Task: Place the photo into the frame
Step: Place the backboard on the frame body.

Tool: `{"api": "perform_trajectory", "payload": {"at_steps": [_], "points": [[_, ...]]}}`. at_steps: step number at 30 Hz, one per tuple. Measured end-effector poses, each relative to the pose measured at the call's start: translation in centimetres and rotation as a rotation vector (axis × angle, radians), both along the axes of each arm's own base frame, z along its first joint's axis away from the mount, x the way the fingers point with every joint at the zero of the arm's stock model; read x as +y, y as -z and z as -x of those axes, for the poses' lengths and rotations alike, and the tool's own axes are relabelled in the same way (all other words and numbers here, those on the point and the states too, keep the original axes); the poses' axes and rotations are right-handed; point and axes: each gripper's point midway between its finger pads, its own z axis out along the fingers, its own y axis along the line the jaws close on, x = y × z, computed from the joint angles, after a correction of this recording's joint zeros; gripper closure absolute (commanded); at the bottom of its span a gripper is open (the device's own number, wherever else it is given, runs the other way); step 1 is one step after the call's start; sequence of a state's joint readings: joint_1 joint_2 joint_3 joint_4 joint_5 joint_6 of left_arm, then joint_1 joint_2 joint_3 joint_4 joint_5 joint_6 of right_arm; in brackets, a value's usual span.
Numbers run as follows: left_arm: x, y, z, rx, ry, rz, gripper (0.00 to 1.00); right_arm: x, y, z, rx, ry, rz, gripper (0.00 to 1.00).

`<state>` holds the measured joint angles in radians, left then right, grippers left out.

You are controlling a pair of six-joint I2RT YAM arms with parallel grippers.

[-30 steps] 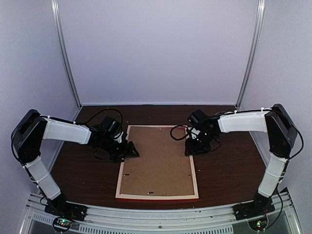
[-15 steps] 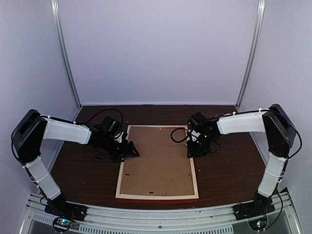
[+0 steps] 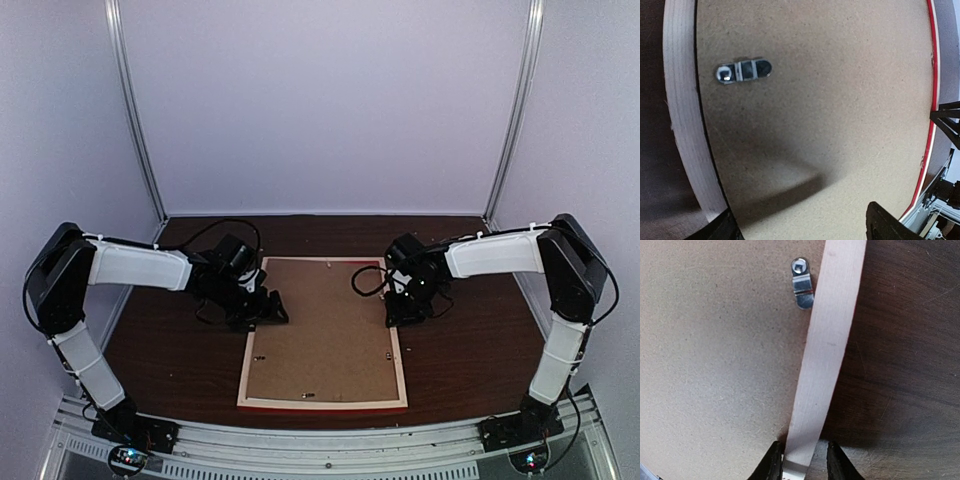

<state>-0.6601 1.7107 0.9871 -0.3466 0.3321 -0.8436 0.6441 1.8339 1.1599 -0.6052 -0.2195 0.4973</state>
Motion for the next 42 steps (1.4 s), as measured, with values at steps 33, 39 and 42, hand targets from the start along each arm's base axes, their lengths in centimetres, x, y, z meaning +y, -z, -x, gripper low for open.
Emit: {"api": "perform_trajectory", "payload": {"at_steps": [33, 39, 42], "points": [[2.7, -0.6, 0.2, -0.044, 0.011, -0.173, 0.1, 0.0, 0.0, 0.0, 0.0, 0.0, 0.001, 0.7], [3.4, -0.7, -0.9, -0.093, 0.031, -0.248, 0.16, 0.0, 0.1, 0.0, -0.004, 0.003, -0.004, 0.76], [3.9, -0.2, -1.3, -0.108, 0.05, -0.299, 0.22, 0.1, 0.0, 0.0, -0.009, 0.003, -0.009, 0.79]]}}
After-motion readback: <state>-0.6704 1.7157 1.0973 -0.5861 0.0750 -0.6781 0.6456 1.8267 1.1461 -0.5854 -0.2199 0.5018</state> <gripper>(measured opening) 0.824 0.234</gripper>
